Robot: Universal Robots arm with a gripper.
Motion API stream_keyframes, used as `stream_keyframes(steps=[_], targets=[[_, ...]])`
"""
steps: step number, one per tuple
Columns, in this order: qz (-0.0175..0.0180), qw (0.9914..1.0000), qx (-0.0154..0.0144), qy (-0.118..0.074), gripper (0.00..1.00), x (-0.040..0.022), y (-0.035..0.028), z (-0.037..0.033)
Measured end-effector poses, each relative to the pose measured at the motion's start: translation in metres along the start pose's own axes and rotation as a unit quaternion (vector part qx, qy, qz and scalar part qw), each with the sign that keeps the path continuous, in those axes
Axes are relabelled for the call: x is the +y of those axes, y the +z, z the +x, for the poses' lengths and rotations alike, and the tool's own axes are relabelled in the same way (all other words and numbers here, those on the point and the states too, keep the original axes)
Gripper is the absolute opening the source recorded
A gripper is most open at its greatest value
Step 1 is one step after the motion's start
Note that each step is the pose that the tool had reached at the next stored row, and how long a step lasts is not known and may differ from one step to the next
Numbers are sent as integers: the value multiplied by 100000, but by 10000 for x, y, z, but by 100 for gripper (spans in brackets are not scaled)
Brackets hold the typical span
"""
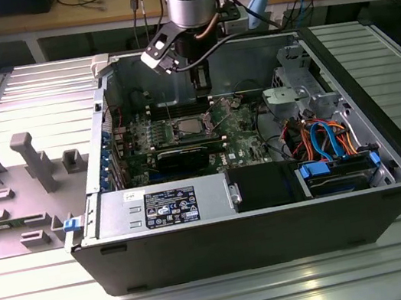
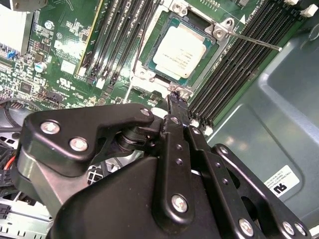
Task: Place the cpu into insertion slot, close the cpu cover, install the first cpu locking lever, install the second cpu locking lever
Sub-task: 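Close the cpu cover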
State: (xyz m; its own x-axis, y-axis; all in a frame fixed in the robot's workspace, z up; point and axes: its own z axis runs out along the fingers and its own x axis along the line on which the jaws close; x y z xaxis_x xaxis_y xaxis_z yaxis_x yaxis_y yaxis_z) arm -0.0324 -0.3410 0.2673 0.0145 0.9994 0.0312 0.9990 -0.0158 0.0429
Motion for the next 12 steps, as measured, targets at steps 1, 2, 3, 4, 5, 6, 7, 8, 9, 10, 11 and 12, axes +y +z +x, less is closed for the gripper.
stream_keyframes(steps=[1, 2, 3, 4, 5, 6, 7, 8, 9, 10, 11, 12], targets=[[-1, 100000, 1, -1, 11, 2, 0, 0], [-1, 100000, -1, -2, 11, 4, 0, 0], [-3, 100000, 2, -3, 11, 6, 1, 0], [-1, 100000, 5, -4, 11, 8, 1, 0], [-2, 100000, 2, -1, 11, 11, 1, 0], [-2, 100000, 0, 0, 11, 13, 1, 0], [-1, 100000, 3, -3, 11, 15, 1, 0], [-2, 100000, 2, -4, 11, 18, 1, 0], [-4, 100000, 1, -4, 11, 23, 1, 0], [-1, 100000, 3, -2, 11, 25, 1, 0], [-1, 100000, 0, -2, 11, 28, 1, 0], [-2, 100000, 1, -1, 11, 30, 1, 1]])
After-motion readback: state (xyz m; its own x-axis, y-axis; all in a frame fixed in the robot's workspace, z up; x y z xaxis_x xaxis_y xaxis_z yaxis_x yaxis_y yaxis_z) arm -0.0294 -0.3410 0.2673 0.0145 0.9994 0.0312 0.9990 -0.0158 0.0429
